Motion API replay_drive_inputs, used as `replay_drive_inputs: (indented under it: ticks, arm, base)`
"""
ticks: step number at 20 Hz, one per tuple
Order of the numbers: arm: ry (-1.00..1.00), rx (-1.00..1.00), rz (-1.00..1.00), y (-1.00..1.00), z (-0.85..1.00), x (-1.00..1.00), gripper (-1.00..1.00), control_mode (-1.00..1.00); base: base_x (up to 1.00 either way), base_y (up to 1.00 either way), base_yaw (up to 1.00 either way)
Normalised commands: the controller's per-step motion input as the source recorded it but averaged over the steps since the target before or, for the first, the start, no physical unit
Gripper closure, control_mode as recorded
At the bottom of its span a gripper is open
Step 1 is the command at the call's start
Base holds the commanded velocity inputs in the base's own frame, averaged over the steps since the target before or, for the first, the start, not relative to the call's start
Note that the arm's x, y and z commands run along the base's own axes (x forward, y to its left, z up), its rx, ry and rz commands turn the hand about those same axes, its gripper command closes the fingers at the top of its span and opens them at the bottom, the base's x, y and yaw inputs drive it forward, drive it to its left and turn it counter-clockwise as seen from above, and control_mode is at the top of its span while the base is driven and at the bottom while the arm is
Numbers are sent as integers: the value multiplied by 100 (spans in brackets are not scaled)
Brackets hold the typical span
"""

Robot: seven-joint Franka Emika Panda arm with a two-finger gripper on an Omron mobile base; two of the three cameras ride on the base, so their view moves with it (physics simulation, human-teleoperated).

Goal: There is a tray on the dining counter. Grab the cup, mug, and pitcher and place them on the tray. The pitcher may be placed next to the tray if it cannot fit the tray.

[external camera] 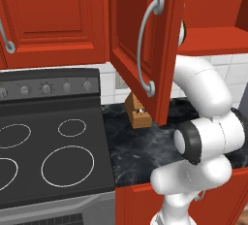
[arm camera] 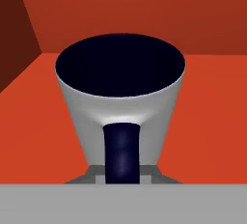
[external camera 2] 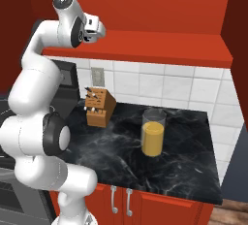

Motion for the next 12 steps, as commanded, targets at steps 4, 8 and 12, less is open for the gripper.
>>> replay_drive_inputs:
  ticks: [4,8,12]
  arm:
    - [0,0,0,0,0,29,100,-100]
    - [0,0,0,0,0,-11,100,-100]
    - [-1,0,0,-9,0,-87,100,-100]
  base:
    - [0,0,0]
    - [0,0,0]
    - [0,0,0]
